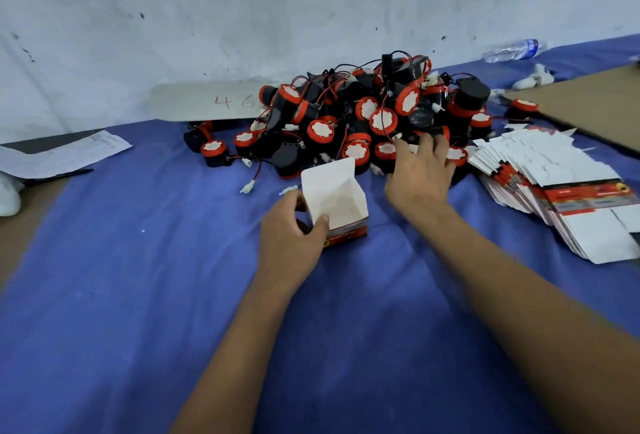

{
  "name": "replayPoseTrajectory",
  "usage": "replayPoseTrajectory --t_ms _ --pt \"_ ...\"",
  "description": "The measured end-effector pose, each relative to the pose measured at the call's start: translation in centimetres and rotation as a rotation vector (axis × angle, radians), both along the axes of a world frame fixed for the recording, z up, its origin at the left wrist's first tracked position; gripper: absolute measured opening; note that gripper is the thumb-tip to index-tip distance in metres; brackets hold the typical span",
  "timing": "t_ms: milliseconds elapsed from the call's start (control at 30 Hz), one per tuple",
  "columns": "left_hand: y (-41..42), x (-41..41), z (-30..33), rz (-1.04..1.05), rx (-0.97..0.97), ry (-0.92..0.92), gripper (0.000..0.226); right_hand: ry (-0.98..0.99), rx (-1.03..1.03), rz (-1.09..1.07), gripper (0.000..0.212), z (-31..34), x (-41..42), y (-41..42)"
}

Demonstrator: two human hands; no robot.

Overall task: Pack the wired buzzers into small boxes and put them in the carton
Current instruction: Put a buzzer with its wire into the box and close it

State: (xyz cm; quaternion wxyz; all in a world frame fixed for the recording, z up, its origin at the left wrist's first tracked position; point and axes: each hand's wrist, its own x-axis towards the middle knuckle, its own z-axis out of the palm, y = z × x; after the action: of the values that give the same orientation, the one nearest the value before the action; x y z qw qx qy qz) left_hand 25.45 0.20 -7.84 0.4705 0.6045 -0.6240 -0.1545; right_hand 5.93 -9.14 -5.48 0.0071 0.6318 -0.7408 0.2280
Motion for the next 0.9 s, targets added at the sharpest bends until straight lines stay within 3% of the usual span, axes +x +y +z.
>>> replayPoseTrajectory --t_ms 67,167,333,467,667,767,900 --pt "-0.5 -1.5 0.4 0.07 -0.036 -0.011 0.036 0.078 0.107 0.017 0.076 -0.1 -0.9 -0.5" --pt "-0.9 -3.8 1.1 0.141 -0.088 0.037 0.045 0.253 0.065 0.01 0.081 -0.4 -1.8 -0.4" --pt "-1.5 -4.8 1.0 0.18 -0.056 0.017 0.046 0.191 0.05 0.185 0.075 0.7 -2.7 0.1" --pt "-1.3 -4.0 0.6 0.273 -0.032 -0.014 0.049 -0.117 -0.107 0.365 0.075 0.6 -3.1 1.9" --pt "-0.8 -2.6 0.3 0.405 -0.04 -0.015 0.051 -0.564 -0.322 0.552 0.034 1.9 -0.6 4.6" --pt "-0.4 -1.7 0.6 0.416 -0.057 0.065 0.055 -0.774 -0.297 0.697 0.022 3.4 1.7 6.1" --pt "0.7 -0.4 0.6 0.361 -0.061 0.152 0.062 -0.952 -0.307 0.774 0.04 4.2 4.2 7.6"
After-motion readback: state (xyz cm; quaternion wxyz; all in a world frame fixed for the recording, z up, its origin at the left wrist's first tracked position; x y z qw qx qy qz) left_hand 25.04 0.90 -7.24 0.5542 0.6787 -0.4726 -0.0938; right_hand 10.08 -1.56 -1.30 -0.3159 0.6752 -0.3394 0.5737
